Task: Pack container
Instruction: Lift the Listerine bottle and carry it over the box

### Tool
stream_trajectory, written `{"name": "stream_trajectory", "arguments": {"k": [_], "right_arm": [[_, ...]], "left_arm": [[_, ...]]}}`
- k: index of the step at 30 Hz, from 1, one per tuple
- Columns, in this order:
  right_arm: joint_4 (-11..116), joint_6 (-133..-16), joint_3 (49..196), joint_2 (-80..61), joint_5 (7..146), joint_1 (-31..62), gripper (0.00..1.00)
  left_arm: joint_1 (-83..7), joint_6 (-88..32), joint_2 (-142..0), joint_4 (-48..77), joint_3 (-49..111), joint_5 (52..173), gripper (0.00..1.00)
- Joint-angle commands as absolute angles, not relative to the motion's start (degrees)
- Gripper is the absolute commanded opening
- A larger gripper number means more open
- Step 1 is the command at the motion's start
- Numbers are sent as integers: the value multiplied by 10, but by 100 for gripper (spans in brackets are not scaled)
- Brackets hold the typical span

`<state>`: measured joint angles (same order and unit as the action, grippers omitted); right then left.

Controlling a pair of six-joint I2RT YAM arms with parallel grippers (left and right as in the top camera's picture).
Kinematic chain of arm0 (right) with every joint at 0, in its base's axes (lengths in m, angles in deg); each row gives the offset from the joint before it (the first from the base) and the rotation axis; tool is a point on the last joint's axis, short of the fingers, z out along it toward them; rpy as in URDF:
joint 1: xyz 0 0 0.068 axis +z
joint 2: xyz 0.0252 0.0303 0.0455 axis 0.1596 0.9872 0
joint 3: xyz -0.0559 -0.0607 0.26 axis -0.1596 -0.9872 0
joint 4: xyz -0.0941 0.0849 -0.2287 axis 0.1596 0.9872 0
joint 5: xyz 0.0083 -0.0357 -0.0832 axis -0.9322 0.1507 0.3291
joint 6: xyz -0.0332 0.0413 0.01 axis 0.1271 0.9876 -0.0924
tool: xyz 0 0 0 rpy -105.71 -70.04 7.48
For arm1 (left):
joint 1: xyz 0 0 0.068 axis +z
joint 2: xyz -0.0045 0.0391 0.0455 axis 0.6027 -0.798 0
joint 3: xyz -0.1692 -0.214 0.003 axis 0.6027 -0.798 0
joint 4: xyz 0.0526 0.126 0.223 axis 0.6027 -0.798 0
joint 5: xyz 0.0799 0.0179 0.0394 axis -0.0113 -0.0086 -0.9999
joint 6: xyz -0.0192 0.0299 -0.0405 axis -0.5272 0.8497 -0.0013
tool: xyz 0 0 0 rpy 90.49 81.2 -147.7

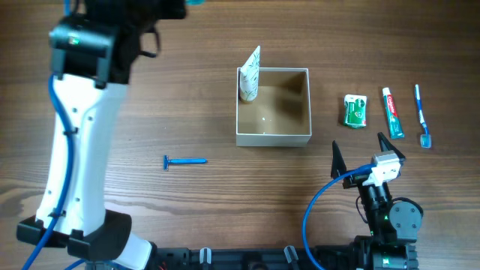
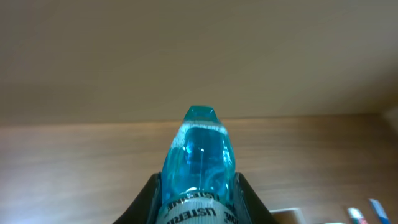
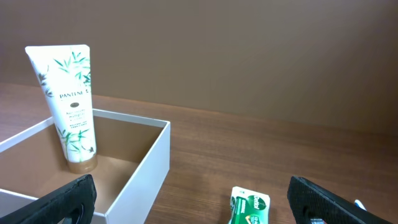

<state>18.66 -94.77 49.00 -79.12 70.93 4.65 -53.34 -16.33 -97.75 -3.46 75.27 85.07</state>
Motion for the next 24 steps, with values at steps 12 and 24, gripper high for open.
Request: {"name": "stream_trajectory", "arguments": {"k": [12, 24], "right_arm": [[185, -943, 489, -794, 715, 46, 100], [184, -944, 489, -794, 715, 46, 100]], "left_arm": [[-688, -188, -1054, 20, 759, 875, 4], [-703, -205, -1117, -28, 759, 899, 4]]}}
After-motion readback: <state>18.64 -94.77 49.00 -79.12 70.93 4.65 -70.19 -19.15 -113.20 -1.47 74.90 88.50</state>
